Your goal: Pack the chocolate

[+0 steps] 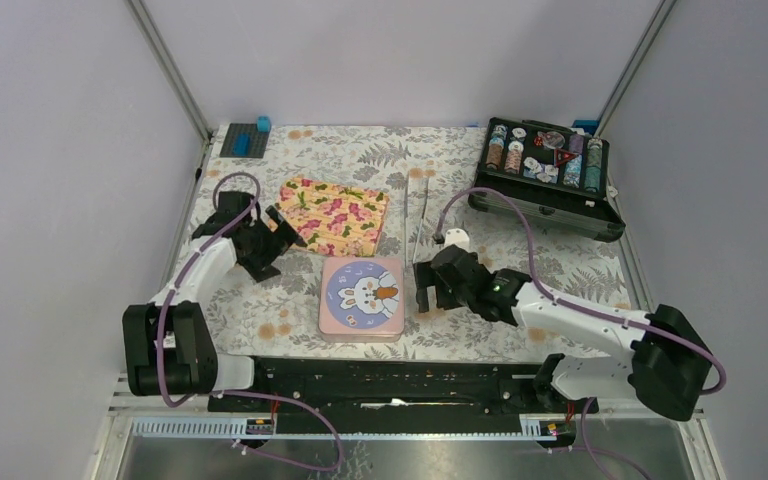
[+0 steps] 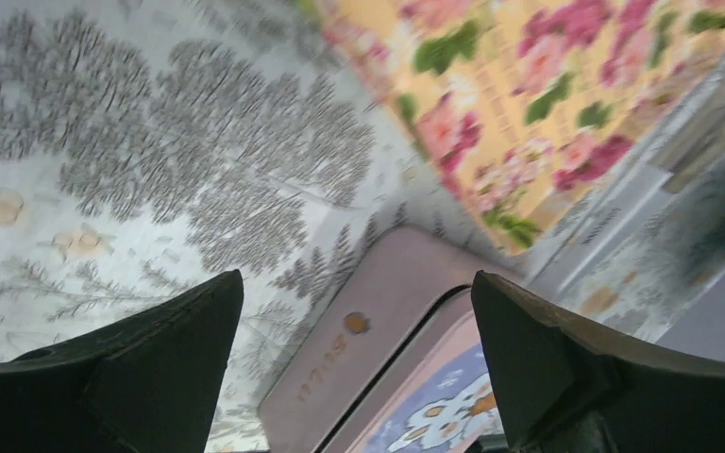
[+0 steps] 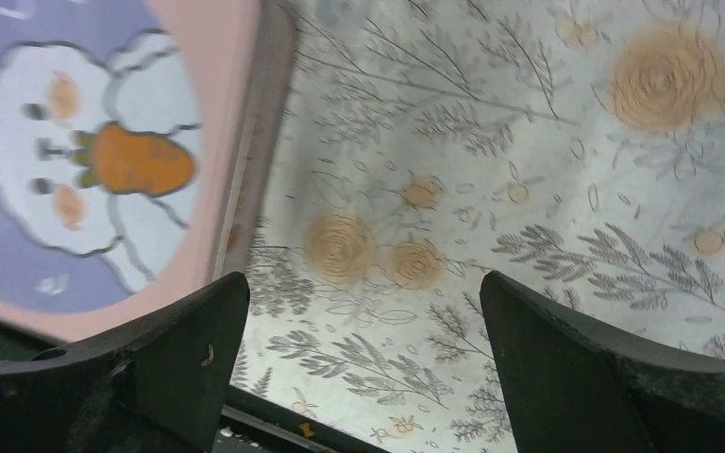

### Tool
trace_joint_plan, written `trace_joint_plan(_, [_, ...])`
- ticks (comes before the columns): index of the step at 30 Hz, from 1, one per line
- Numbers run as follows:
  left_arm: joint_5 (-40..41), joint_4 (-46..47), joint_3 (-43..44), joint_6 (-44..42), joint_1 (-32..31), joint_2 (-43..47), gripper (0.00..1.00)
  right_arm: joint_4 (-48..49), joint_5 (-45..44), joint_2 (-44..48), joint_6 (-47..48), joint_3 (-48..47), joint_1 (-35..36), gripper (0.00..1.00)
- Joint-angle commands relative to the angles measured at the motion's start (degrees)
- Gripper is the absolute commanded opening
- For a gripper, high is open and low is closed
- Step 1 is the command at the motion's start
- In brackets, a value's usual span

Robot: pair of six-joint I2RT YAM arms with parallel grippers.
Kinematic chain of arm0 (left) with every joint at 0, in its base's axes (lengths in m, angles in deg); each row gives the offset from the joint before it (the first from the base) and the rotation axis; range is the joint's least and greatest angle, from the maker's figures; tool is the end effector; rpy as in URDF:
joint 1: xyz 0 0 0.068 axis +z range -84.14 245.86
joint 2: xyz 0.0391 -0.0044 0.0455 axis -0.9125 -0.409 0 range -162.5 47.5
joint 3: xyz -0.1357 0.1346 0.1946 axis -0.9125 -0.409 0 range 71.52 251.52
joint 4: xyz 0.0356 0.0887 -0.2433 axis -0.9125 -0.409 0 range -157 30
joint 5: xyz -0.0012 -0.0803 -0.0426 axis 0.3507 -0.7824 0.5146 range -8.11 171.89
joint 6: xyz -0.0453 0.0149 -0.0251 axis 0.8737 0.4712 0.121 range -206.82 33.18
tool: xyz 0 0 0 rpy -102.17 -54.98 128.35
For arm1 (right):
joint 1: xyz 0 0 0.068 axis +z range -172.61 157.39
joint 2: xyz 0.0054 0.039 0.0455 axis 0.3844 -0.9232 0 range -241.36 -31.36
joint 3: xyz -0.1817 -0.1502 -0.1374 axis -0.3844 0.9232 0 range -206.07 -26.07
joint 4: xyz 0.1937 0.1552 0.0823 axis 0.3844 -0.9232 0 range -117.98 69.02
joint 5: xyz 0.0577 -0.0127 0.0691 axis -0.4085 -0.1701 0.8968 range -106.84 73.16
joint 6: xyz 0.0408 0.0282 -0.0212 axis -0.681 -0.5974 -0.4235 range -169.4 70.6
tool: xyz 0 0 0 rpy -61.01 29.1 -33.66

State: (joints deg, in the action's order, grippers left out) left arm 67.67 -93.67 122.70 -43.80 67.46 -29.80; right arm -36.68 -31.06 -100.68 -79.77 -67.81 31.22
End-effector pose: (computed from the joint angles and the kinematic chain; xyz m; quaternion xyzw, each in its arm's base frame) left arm 0.2631 -0.0015 0.2233 -0.3339 0.8986 -0.2032 0.1995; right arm 0.1550 0.1973 0.2259 -0.1371 0.9020 0.1795 0.3681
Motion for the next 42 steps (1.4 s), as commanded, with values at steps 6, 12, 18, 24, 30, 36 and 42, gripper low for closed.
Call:
trace_joint_plan(6, [2.9, -2.1, -9.7, -1.6, 0.3, 4.4, 0.99, -0.5, -1.3, -10.4, -3.9, -2.4, -1.7, 1.00])
trace_joint_plan(12, [-0.1, -2.4, -12.2, -3.2, 0.2, 5.6, 0.99, 2.9, 2.7, -16.3, -3.0, -6.6, -1.6, 1.00])
trace_joint_plan(18, [-3.0, -2.5, -11.7, -4.9, -0.3, 3.7, 0.99, 3.0, 5.0, -19.1, -1.2, -11.0, -1.6, 1.00])
trace_joint_plan(24, [-2.1, -1.5, -12.1, -4.0, -0.4, 3.8, 0.99, 1.4, 2.9, -18.2, -0.3, -11.6, -1.6, 1.00])
trace_joint_plan(30, [6.5, -5.7, -8.3, -3.2, -0.3, 6.2, 0.99, -2.5, -2.1, -12.6, -1.0, -10.2, -1.6, 1.00])
trace_joint_plan(36, [14.0, -10.2, 2.2, -3.0, -1.1, 14.0, 0.99, -1.8, -0.4, -4.4, -1.9, -9.3, -1.5, 0.99])
trace_joint_plan(42, [18.3, -11.9, 11.4, -4.1, -16.9, 15.1, 0.99, -1.6, -0.5, -7.9, -3.1, -14.0, 4.4, 0.99])
